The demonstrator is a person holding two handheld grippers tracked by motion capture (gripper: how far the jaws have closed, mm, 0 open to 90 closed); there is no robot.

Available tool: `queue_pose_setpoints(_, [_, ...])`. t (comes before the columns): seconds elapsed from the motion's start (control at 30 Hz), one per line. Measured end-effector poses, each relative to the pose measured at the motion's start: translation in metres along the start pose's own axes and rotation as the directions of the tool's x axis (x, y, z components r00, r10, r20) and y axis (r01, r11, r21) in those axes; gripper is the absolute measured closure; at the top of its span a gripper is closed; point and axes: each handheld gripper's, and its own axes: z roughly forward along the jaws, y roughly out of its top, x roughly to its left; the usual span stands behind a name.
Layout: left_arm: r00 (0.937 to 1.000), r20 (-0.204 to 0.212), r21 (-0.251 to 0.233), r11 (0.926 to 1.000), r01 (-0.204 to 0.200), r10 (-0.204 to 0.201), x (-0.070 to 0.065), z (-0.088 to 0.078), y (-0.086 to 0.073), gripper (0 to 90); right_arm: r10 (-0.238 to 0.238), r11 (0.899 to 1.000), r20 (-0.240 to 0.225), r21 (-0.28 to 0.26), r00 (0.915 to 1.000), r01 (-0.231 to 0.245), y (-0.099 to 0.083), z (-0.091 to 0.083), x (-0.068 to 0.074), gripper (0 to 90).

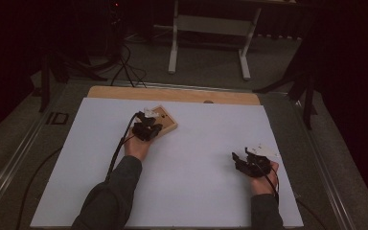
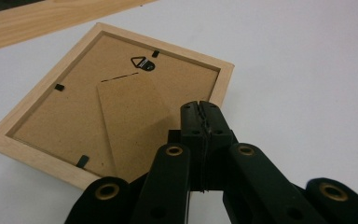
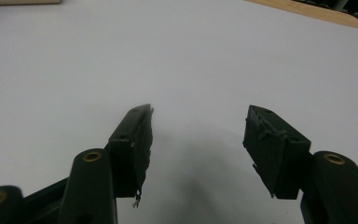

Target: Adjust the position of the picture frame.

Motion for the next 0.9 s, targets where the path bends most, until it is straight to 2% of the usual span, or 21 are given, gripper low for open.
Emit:
queue_pose_setpoints(0.17, [1.0000, -0.004, 0.022, 0.9997, -0.004, 0.004, 0.000, 0.008, 0.001, 89.4, -0.002, 1.000, -0.001, 0.002, 1.0000, 0.002, 0.000, 0.000, 0.000, 41.0])
queue_pose_setpoints(0.47, [0.9999, -0.016, 0.025, 0.9997, -0.004, 0.005, -0.003, 0.013, 0.004, 89.4, -0.005, 1.000, 0.000, 0.003, 1.0000, 0.005, 0.000, 0.001, 0.000, 40.8])
queue_pose_setpoints(0.7, [0.9988, -0.036, 0.037, 0.9988, -0.033, 0.034, -0.003, 0.018, 0.007, 89.4, -0.007, 1.000, -0.001, 0.003, 1.0000, 0.007, 0.000, 0.001, 0.000, 40.8])
queue_pose_setpoints(0.9, [0.9983, -0.042, 0.042, 0.9983, -0.040, 0.042, -0.003, 0.021, 0.008, 89.4, -0.009, 1.000, -0.004, 0.003, 1.0000, 0.009, 0.000, 0.001, 0.000, 41.3])
